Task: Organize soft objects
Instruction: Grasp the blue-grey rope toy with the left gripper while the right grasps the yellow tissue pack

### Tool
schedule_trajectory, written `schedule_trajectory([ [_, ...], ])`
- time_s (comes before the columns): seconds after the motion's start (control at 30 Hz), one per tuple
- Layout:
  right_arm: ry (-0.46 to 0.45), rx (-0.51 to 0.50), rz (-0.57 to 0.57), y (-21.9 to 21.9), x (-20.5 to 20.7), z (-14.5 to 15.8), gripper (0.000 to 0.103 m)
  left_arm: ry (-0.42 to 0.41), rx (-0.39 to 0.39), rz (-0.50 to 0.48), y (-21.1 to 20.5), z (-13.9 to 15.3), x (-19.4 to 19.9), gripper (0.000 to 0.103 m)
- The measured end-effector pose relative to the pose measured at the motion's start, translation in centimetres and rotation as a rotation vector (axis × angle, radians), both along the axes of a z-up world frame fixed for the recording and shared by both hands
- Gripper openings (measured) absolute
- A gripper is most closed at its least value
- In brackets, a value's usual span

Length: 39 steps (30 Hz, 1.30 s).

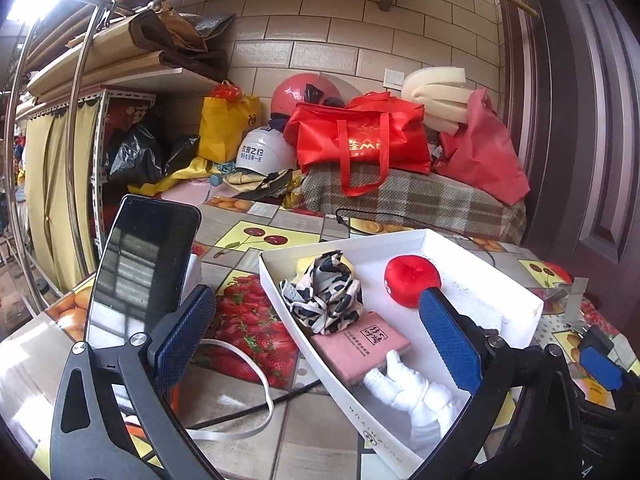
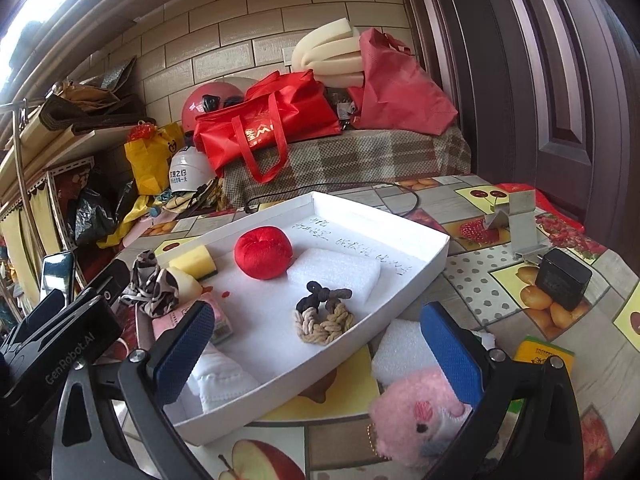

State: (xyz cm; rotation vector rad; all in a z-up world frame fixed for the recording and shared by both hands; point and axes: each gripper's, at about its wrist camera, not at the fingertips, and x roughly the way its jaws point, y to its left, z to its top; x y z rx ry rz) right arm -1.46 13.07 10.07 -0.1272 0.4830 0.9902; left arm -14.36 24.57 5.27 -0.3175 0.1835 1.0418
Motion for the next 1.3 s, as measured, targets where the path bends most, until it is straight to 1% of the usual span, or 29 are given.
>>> schedule_trajectory([
  [0.1, -0.009, -0.004, 0.053, -1.3, -0.8, 0.1, 0.103, 0.012, 0.003, -0.063, -1.0, 0.0, 0.2, 0.103],
  [0.2, -0.031, -0.009, 0.082, -3.4, -0.3, 0.4, 0.103, 0.047, 0.038, -0.155, -2.7, 0.3, 1.1, 0.103],
  [0.23, -0.03, -0.013, 0.074, -4.3, 0.4, 0.4, 0.103, 0.065, 0.057, -0.188, -3.4, 0.3, 1.5, 0.103],
  [0.3, 0.01, -0.012, 0.05, -6.2, 2.9, 0.4, 0.103, 0.104, 0.088, -0.266, -4.9, 0.4, 2.5, 0.103],
  [0.37, 0.055, -0.028, 0.02, -7.9, 6.0, 0.1, 0.103, 0.146, 0.088, -0.354, -6.2, 0.3, 3.7, 0.103],
  [0.43, 0.126, -0.045, -0.003, -9.5, 9.6, -0.4, 0.103, 0.178, 0.042, -0.465, -7.1, 0.0, 5.0, 0.103],
  [0.5, 0.184, -0.048, -0.053, -11.5, 12.9, -0.7, 0.103, 0.201, -0.016, -0.588, -8.2, -0.4, 6.2, 0.103],
  [0.57, 0.204, -0.067, -0.063, -12.9, 15.1, -1.0, 0.103, 0.223, -0.068, -0.714, -9.5, -0.8, 7.4, 0.102],
  [0.6, 0.203, -0.083, -0.05, -13.4, 15.6, -1.0, 0.103, 0.238, -0.087, -0.762, -10.3, -1.0, 7.9, 0.102],
  [0.63, 0.201, -0.097, -0.013, -13.7, 15.8, -1.0, 0.103, 0.26, -0.104, -0.798, -11.0, -1.2, 8.6, 0.102],
  [0.7, 0.197, -0.141, 0.102, -13.3, 15.4, -1.2, 0.103, 0.304, -0.149, -0.856, -12.1, -1.8, 9.9, 0.102],
  [0.77, 0.183, -0.231, 0.213, -12.2, 14.2, -1.9, 0.103, 0.346, -0.211, -0.888, -12.8, -2.6, 11.2, 0.102],
  [0.83, 0.171, -0.297, 0.268, -11.0, 13.3, -2.6, 0.103, 0.391, -0.255, -0.882, -13.2, -3.3, 12.4, 0.102],
  [0.87, 0.155, -0.319, 0.28, -10.6, 13.0, -2.9, 0.103, 0.405, -0.269, -0.873, -13.4, -3.5, 12.9, 0.101],
  [0.9, 0.138, -0.338, 0.278, -10.2, 12.8, -3.0, 0.103, 0.411, -0.282, -0.872, -13.5, -3.7, 13.3, 0.098],
  [0.97, 0.114, -0.361, 0.282, -9.4, 12.5, -3.2, 0.103, 0.415, -0.294, -0.851, -13.4, -3.8, 13.8, 0.097],
  [1.03, 0.112, -0.372, 0.295, -8.7, 12.5, -3.3, 0.103, 0.419, -0.31, -0.852, -13.3, -4.0, 14.3, 0.096],
  [1.1, 0.116, -0.385, 0.311, -8.2, 12.5, -3.5, 0.103, 0.449, -0.321, -0.851, -13.3, -4.4, 15.0, 0.095],
  [1.13, 0.118, -0.397, 0.322, -7.9, 12.4, -3.7, 0.103, 0.467, -0.326, -0.86, -13.4, -4.6, 15.3, 0.09],
  [1.17, 0.118, -0.417, 0.329, -7.6, 12.2, -3.9, 0.103, 0.478, -0.308, -0.853, -13.5, -4.5, 15.5, 0.088],
  [1.2, 0.116, -0.438, 0.331, -7.3, 12.1, -4.2, 0.102, 0.492, -0.296, -0.848, -13.7, -4.5, 15.8, 0.083],
  [1.27, 0.113, -0.469, 0.338, -6.9, 12.0, -4.6, 0.092, 0.518, -0.274, -0.837, -13.8, -4.6, 16.2, 0.077],
  [1.3, 0.099, -0.477, 0.326, -6.9, 11.8, -4.6, 0.082, 0.526, -0.268, -0.831, -13.9, -4.7, 16.3, 0.065],
])
